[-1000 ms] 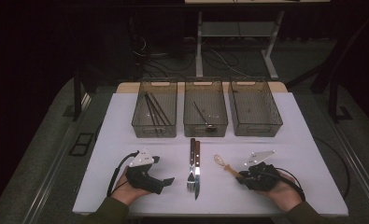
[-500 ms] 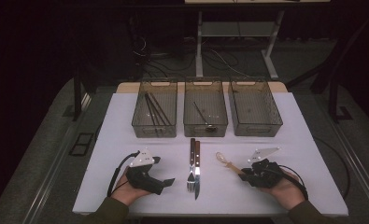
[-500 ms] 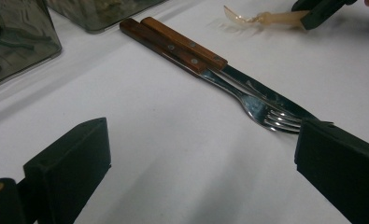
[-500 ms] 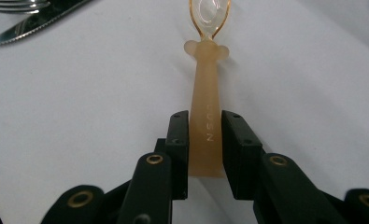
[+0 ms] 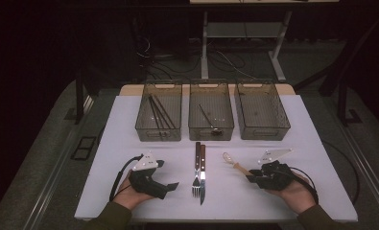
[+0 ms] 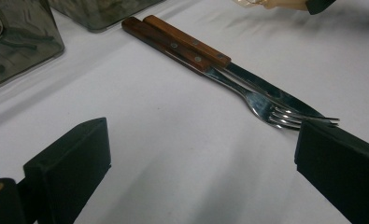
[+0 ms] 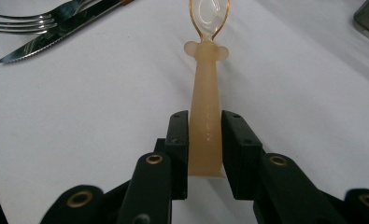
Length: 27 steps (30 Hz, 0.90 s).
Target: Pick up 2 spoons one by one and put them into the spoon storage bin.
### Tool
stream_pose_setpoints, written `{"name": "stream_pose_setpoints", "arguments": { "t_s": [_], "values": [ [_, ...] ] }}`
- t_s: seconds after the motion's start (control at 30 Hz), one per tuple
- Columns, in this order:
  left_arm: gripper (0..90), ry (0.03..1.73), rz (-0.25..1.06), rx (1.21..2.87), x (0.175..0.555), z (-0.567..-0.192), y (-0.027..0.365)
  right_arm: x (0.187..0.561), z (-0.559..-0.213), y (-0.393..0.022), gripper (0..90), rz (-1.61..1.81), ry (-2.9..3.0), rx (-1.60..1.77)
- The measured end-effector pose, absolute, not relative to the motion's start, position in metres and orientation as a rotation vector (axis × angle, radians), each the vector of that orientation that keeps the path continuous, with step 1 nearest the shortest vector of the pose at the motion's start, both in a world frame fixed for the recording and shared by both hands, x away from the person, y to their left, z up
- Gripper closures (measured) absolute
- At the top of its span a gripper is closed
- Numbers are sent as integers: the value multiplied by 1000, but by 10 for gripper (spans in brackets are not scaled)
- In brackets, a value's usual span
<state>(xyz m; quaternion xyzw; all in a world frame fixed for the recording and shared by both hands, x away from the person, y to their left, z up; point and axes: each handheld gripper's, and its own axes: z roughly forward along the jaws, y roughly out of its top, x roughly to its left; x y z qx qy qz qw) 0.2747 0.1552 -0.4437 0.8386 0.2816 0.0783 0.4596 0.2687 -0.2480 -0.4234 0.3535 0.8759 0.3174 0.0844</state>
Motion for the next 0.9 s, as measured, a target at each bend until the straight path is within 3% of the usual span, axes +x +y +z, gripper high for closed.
{"name": "stream_pose_setpoints", "arguments": {
  "t_s": [0.9],
  "values": [
    [24, 696, 203, 2074, 275, -446, 153, 287, -407, -256, 731, 1070, 2555, 1083]
  ]
}}
